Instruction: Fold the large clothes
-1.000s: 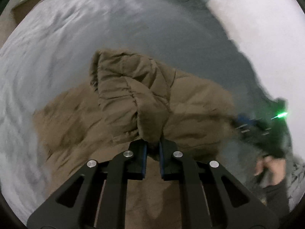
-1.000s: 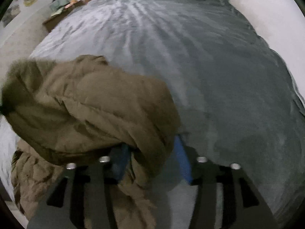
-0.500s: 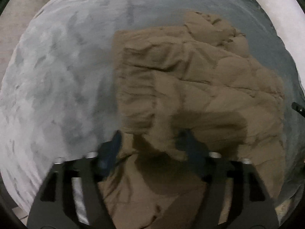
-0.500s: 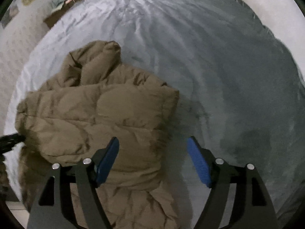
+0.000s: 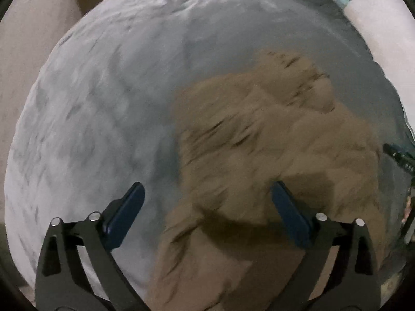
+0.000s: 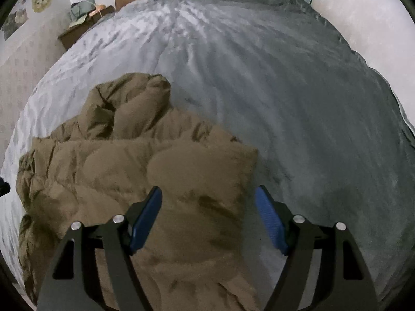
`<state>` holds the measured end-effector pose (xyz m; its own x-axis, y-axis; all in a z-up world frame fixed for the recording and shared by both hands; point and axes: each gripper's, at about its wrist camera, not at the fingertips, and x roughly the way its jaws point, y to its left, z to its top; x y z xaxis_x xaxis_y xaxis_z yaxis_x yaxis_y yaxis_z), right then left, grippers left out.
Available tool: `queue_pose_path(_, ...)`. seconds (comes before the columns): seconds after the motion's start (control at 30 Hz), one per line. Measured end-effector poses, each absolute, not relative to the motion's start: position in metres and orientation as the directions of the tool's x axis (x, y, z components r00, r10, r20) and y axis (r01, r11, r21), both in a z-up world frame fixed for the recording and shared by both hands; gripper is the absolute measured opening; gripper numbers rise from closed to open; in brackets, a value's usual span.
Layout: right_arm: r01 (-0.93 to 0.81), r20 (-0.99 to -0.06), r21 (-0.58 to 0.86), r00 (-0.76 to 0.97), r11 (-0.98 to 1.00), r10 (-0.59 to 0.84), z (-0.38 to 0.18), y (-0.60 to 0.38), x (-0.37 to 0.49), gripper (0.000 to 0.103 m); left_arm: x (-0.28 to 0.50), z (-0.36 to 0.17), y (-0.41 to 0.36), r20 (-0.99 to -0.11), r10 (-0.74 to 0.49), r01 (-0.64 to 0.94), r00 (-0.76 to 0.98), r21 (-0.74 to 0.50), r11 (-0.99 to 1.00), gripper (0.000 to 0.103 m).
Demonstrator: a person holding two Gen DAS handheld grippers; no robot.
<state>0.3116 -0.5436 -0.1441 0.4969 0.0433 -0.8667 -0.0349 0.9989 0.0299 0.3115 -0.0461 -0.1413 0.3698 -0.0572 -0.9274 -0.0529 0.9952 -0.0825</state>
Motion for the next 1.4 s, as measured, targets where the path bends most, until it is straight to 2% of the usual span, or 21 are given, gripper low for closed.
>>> queue_pose_path(0.1, -0.037, -0.863, 0.026, 0.504, 0.999, 0.041, -0.150, -0.534, 0.319, 0.075, 0.340, -0.146, -0.084, -0.921, -0.115, 0.006, 0.373, -0.122, 0.993, 0.098)
queue_pose_path(0.2, -0.026, -0.854, 0.006, 0.519, 1.000, 0.019, -0.156, -0.530, 0.323, 0.074, 0.356, -0.161, -0.099, -0.927, -0.100, 0.023, 0.361, -0.098, 0.995, 0.097)
queue_pose_path(0.23, -0.027, -0.855, 0.018, 0.518, 0.999, 0.030, -0.158, -0.531, 0.324, 0.071, 0.360, -0.169, -0.097, -0.934, -0.089, 0.018, 0.345, -0.089, 0.996, 0.092)
queue_pose_path(0.27, -0.024, -0.860, 0.028, 0.509, 0.999, 0.036, -0.164, -0.532, 0.326, 0.056, 0.362, -0.177, -0.095, -0.943, -0.072, 0.009, 0.326, -0.073, 0.997, 0.077)
queue_pose_path(0.3, -0.025, -0.868, 0.026, 0.495, 0.999, 0.035, -0.168, -0.532, 0.328, 0.045, 0.366, -0.187, -0.093, -0.951, -0.062, 0.007, 0.302, -0.062, 0.998, 0.069)
queue_pose_path(0.33, -0.025, -0.876, 0.017, 0.481, 1.000, 0.027, -0.174, -0.533, 0.330, 0.026, 0.368, -0.197, -0.088, -0.960, -0.044, 0.006, 0.276, -0.044, 0.999, 0.059)
queue_pose_path(0.37, -0.024, -0.882, 0.011, 0.471, 1.000, 0.021, -0.181, -0.533, 0.332, 0.019, 0.367, -0.202, -0.081, -0.964, -0.044, 0.001, 0.262, -0.045, 0.999, 0.053)
queue_pose_path(0.4, -0.024, -0.885, 0.022, 0.465, 0.999, 0.031, -0.185, -0.534, 0.333, 0.018, 0.370, -0.209, -0.077, -0.967, -0.058, -0.009, 0.249, -0.062, 0.998, 0.050)
queue_pose_path(0.47, -0.032, -0.894, 0.039, 0.445, 0.999, 0.049, -0.196, -0.535, 0.337, 0.015, 0.376, -0.218, -0.070, -0.972, -0.042, -0.034, 0.232, -0.052, 0.998, 0.032)
queue_pose_path(0.6, -0.057, -0.916, 0.031, 0.398, 0.998, 0.051, -0.221, -0.531, 0.349, 0.014, 0.388, -0.234, -0.072, -0.980, 0.022, -0.022, 0.197, 0.018, 1.000, 0.019)
queue_pose_path(0.7, -0.057, -0.925, 0.030, 0.377, 0.998, 0.049, -0.234, -0.530, 0.359, 0.011, 0.394, -0.245, -0.080, -0.979, 0.075, 0.015, 0.188, 0.079, 0.997, 0.018)
queue_pose_path(1.07, -0.055, -0.941, 0.039, 0.334, 0.998, 0.055, -0.255, -0.529, 0.369, 0.010, 0.402, -0.258, -0.079, -0.981, 0.072, 0.019, 0.182, 0.077, 0.997, 0.018)
queue_pose_path(1.2, -0.043, -0.940, 0.064, 0.332, 0.997, 0.075, -0.248, -0.535, 0.372, 0.010, 0.399, -0.250, -0.077, -0.980, 0.054, 0.004, 0.193, 0.056, 0.998, 0.017)
queue_pose_path(1.3, -0.050, -0.910, 0.137, 0.387, 0.989, 0.146, -0.219, -0.546, 0.362, 0.014, 0.378, -0.231, -0.067, -0.975, 0.054, -0.020, 0.215, 0.050, 0.999, 0.017)
queue_pose_path(1.33, -0.053, -0.888, 0.166, 0.426, 0.985, 0.173, -0.204, -0.551, 0.351, 0.014, 0.372, -0.221, -0.064, -0.971, 0.049, -0.029, 0.234, 0.044, 0.999, 0.019)
queue_pose_path(1.4, -0.058, -0.864, 0.179, 0.467, 0.982, 0.186, -0.184, -0.558, 0.332, 0.015, 0.363, -0.202, -0.065, -0.957, 0.046, -0.035, 0.285, 0.038, 0.999, 0.033)
